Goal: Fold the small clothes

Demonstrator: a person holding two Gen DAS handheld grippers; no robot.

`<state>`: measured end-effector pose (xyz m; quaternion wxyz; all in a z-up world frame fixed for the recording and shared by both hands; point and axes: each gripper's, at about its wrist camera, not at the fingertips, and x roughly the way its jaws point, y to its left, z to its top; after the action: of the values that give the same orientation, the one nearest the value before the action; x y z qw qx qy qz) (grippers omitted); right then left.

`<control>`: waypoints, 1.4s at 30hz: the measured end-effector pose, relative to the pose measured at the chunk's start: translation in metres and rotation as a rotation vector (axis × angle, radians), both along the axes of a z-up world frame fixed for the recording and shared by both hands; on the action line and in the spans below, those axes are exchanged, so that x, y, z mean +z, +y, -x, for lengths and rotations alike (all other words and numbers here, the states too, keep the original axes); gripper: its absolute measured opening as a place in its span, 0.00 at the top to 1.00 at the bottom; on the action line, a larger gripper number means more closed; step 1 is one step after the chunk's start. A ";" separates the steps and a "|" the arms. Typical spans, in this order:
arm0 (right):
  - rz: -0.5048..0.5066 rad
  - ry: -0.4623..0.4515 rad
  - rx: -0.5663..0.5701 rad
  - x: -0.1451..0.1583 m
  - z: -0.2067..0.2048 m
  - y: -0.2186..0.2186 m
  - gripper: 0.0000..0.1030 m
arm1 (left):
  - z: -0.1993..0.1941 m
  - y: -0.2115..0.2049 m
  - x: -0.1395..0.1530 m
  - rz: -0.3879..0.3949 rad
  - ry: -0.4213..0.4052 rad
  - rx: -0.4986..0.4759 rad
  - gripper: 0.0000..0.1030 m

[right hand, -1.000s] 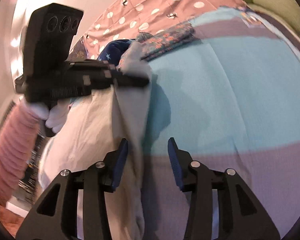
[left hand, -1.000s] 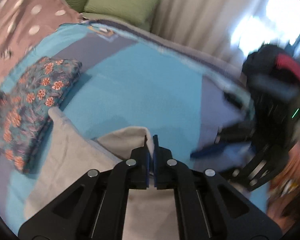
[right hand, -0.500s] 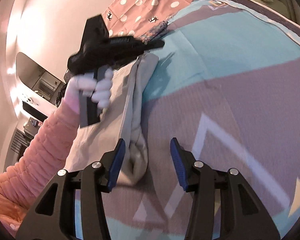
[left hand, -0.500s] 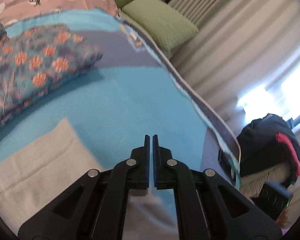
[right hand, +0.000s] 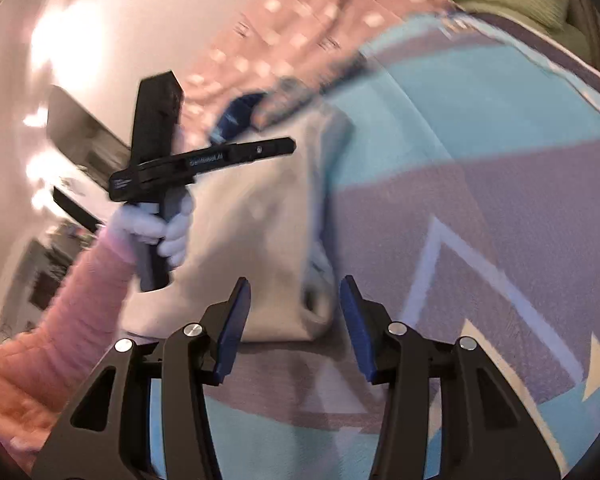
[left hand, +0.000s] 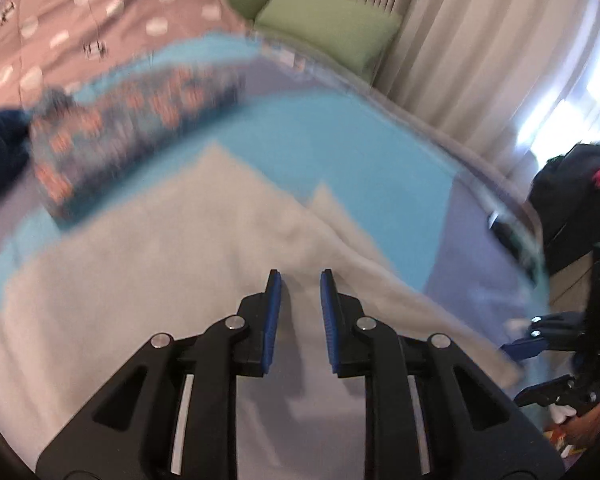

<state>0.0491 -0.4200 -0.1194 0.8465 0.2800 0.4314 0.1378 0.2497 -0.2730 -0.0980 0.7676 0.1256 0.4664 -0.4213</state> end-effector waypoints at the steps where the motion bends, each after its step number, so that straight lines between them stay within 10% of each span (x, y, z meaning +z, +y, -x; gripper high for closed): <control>1: -0.003 0.001 -0.032 -0.001 0.000 -0.002 0.69 | 0.005 -0.004 -0.002 0.002 -0.036 0.003 0.81; 3: -0.047 0.039 -0.069 -0.005 0.003 -0.009 0.94 | 0.010 -0.018 0.000 0.013 -0.082 -0.011 0.82; 6: -0.164 0.063 -0.105 -0.010 0.017 -0.022 0.94 | 0.006 -0.031 0.002 0.034 -0.050 -0.009 0.84; 18: -0.143 0.036 -0.007 0.002 0.012 0.002 0.47 | 0.002 -0.037 -0.006 0.070 -0.018 -0.009 0.79; 21: -0.142 0.086 -0.037 -0.007 -0.012 0.007 0.95 | 0.001 -0.034 -0.007 0.086 -0.008 -0.003 0.79; 31: -0.192 0.114 -0.126 -0.013 0.034 -0.016 0.97 | 0.009 -0.042 -0.008 0.089 -0.046 0.015 0.66; 36: -0.041 0.107 -0.130 0.002 0.036 0.001 0.98 | 0.025 -0.051 -0.002 0.010 -0.161 0.006 0.64; 42: 0.117 0.079 -0.194 0.016 0.062 0.000 0.96 | 0.044 0.010 0.039 0.196 -0.109 0.066 0.46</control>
<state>-0.0127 -0.4202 -0.1031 0.8531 0.2759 0.4425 0.0185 0.2061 -0.2631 -0.0592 0.8139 0.0572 0.3845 -0.4319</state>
